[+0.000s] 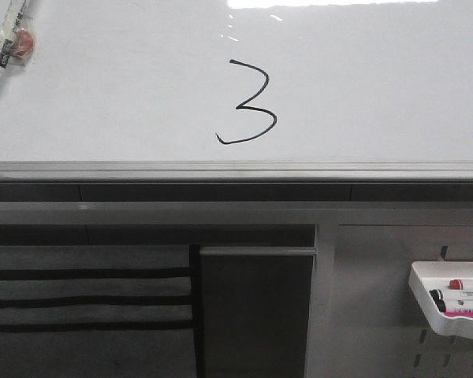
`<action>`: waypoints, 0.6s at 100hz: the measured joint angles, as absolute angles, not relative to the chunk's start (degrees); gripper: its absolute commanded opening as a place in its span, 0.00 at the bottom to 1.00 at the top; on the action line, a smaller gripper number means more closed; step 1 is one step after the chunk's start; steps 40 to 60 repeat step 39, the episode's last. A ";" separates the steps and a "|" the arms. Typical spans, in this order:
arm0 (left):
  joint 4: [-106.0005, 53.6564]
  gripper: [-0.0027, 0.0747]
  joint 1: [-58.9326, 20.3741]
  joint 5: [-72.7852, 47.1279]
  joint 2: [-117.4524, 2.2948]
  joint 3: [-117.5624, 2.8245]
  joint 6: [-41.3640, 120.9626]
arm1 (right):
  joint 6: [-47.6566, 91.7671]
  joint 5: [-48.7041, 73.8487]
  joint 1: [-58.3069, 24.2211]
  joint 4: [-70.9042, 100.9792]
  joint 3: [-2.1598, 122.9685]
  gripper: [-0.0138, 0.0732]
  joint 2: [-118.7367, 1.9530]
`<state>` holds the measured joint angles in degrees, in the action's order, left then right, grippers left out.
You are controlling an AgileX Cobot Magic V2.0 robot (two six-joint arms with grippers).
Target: Write number 3 on whiteboard
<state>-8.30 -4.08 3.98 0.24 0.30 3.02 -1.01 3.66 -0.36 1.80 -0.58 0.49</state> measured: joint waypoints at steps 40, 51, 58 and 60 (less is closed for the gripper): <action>-8.30 0.01 -4.08 3.98 0.24 0.30 3.02 | -1.33 3.66 -0.36 1.80 -0.58 0.08 0.49; -8.30 0.01 -4.08 3.98 0.24 0.30 3.02 | -1.33 3.66 -0.36 1.80 -0.58 0.08 0.49; -8.30 0.01 -4.08 3.98 0.24 0.30 3.02 | -1.33 3.66 -0.36 1.80 -0.58 0.08 0.49; -8.30 0.01 -4.08 3.98 0.24 0.30 3.02 | -1.33 3.66 -0.36 1.80 -0.58 0.08 0.49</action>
